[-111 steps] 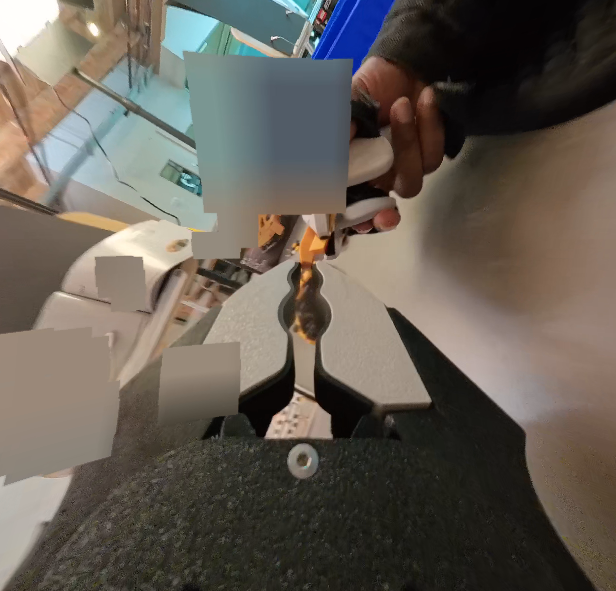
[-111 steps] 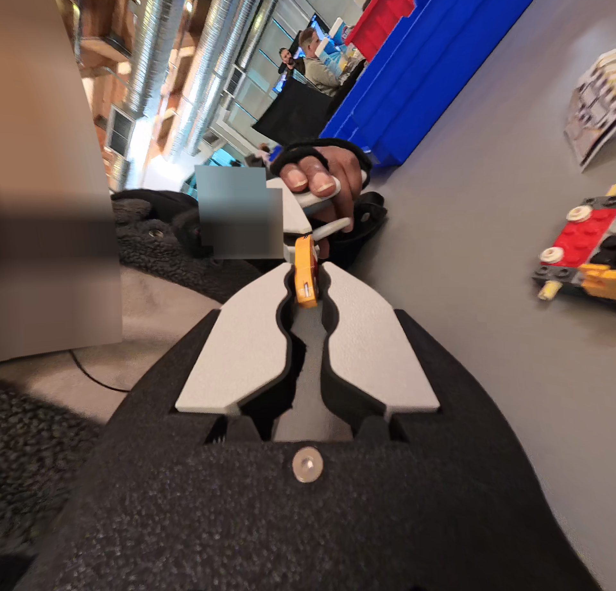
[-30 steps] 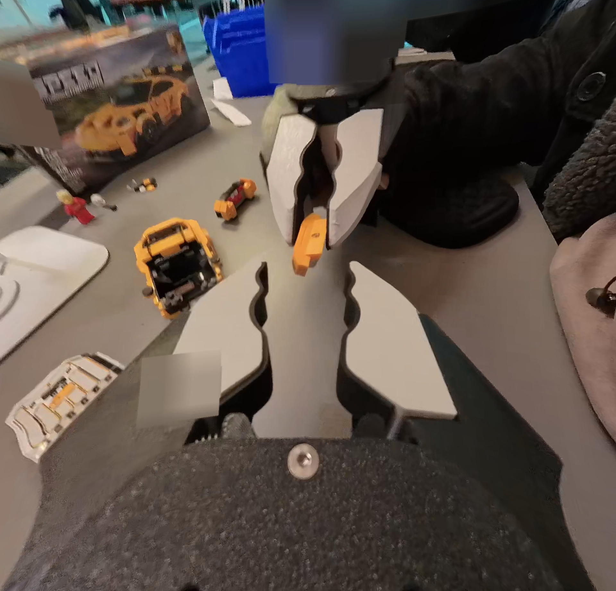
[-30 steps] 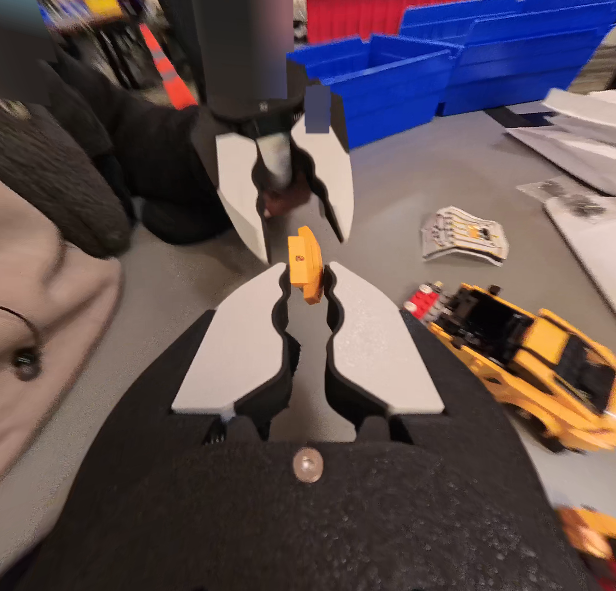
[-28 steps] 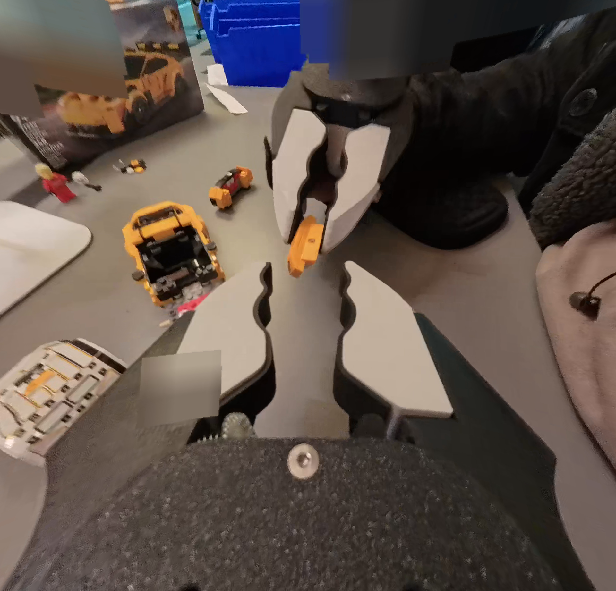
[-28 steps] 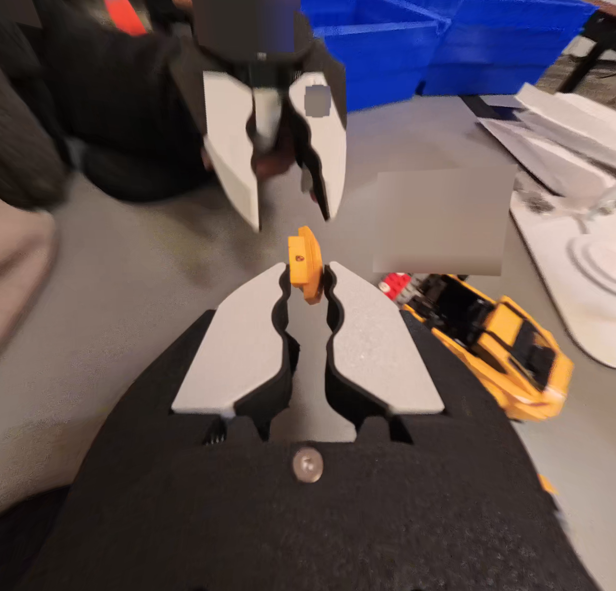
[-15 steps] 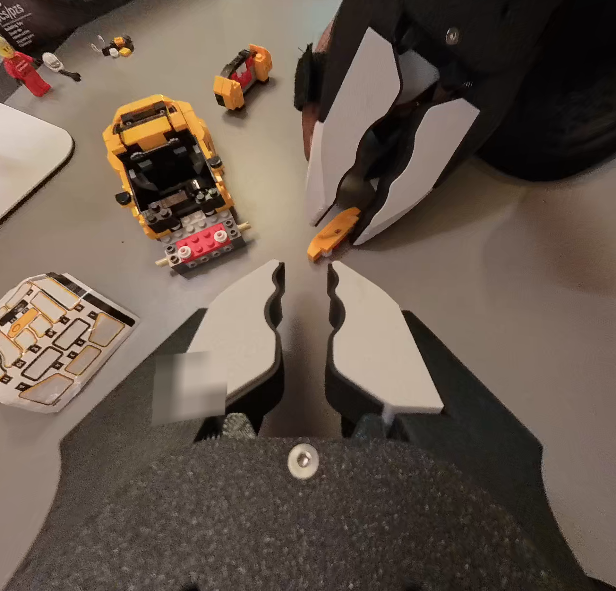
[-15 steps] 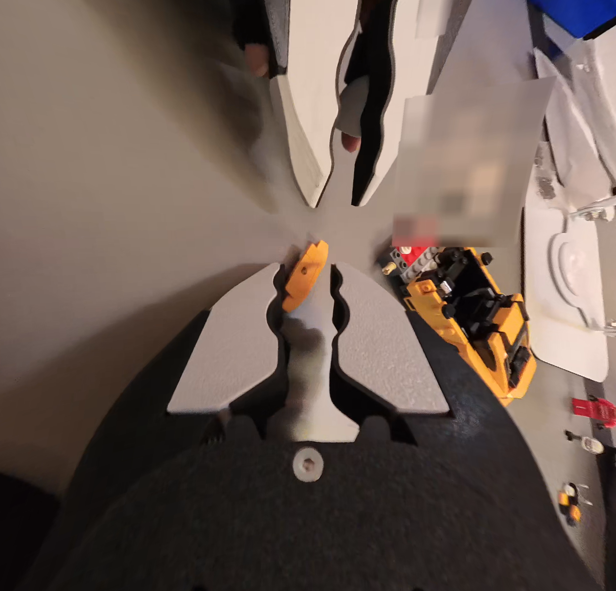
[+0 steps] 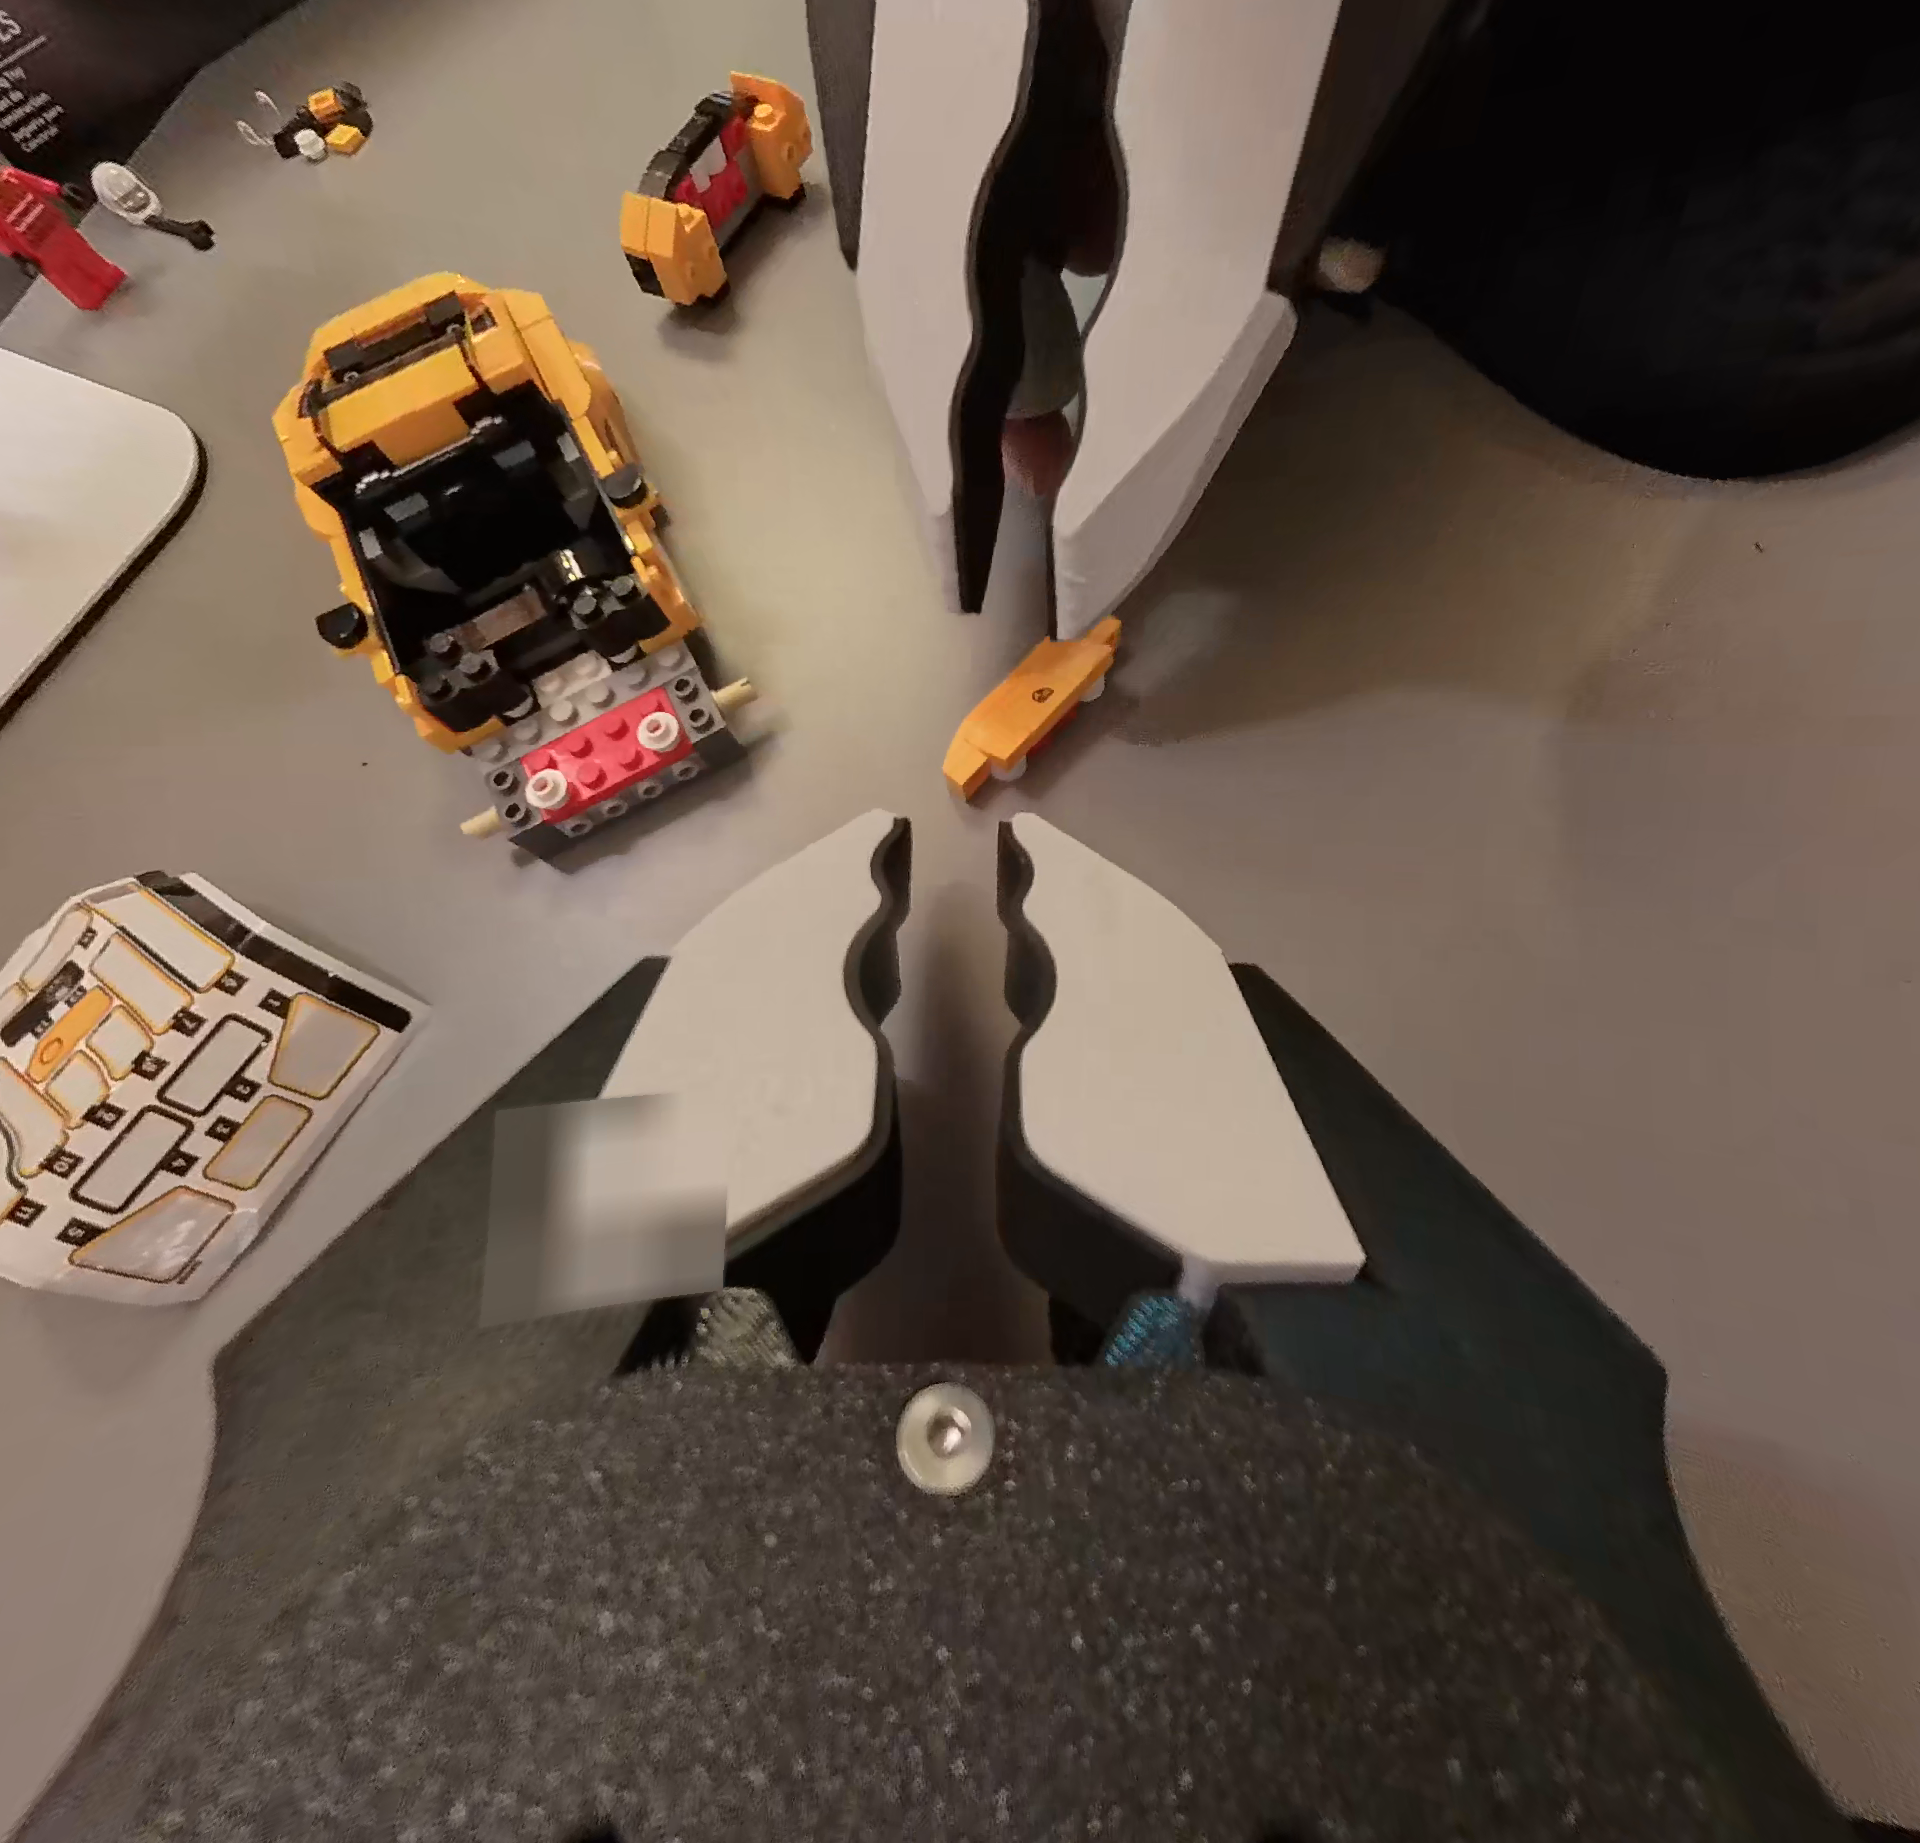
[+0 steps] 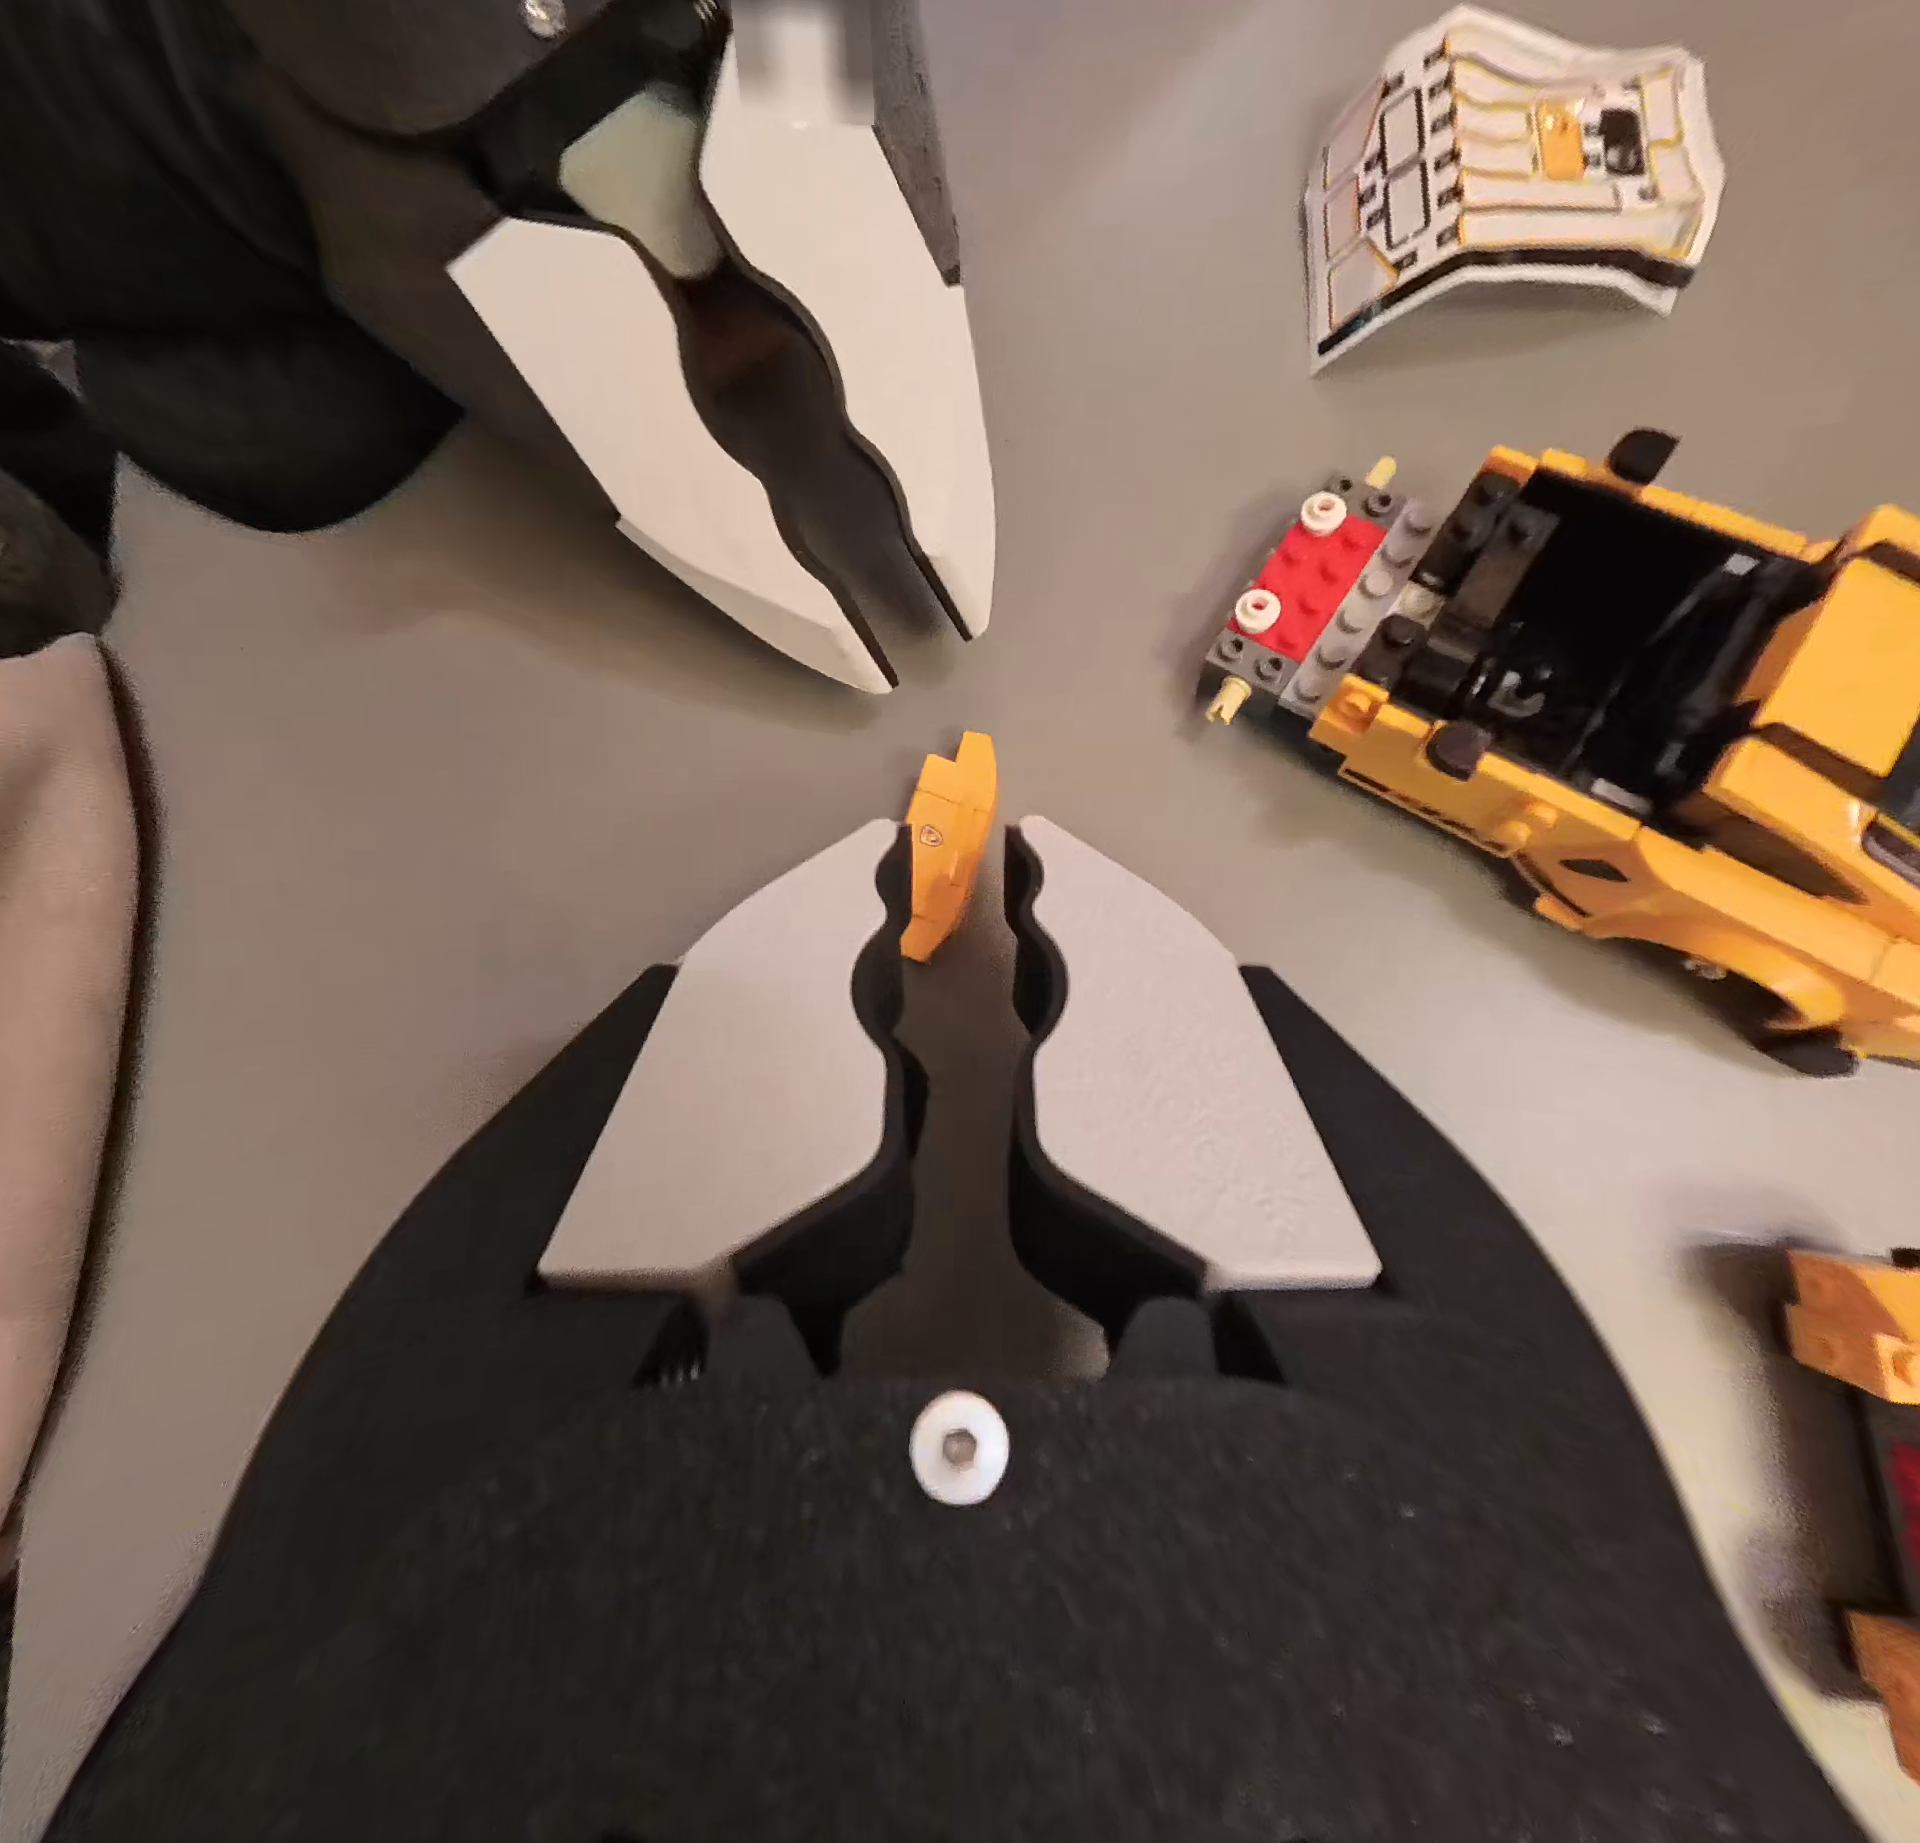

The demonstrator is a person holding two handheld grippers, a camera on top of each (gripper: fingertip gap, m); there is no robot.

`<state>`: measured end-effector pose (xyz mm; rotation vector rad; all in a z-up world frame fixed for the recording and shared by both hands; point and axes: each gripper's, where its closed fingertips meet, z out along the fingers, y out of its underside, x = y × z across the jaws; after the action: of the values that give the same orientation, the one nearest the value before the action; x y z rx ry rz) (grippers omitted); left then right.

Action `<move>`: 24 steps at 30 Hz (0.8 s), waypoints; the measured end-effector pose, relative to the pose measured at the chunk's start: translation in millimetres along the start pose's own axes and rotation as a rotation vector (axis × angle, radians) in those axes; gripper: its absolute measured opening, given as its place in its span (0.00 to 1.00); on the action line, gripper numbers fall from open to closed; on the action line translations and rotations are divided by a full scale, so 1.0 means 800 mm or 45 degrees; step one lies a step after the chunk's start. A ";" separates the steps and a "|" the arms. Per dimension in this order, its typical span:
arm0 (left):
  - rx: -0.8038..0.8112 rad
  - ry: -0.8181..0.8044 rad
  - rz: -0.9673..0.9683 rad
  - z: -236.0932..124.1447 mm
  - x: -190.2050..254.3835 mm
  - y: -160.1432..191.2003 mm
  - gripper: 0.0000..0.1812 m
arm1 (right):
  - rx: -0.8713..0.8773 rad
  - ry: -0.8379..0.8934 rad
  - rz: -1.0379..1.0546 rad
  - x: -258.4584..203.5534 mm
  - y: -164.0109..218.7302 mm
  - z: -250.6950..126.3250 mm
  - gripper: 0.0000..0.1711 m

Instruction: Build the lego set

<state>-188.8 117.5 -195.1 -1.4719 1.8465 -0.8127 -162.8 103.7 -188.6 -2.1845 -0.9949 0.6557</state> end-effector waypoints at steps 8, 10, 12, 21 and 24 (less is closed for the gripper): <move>0.001 0.003 -0.004 -0.001 0.000 0.000 0.08 | -0.162 0.120 -0.222 -0.014 0.012 0.019 0.14; 0.002 0.004 -0.005 -0.001 0.000 0.000 0.08 | -0.198 0.188 -0.307 -0.012 0.015 0.023 0.13; 0.001 0.007 -0.005 -0.001 0.001 0.000 0.09 | -0.203 0.198 -0.336 -0.015 0.013 0.023 0.13; -0.010 0.007 -0.005 -0.001 0.001 0.002 0.09 | -0.206 0.120 -0.274 -0.018 0.018 0.016 0.14; -0.011 0.005 -0.003 -0.001 0.001 0.003 0.09 | -0.208 0.109 -0.250 -0.017 0.020 0.017 0.13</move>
<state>-190.8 117.5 -196.2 -1.4792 1.8534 -0.8099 -172.3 89.4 -206.7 -2.1964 -1.2353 0.3991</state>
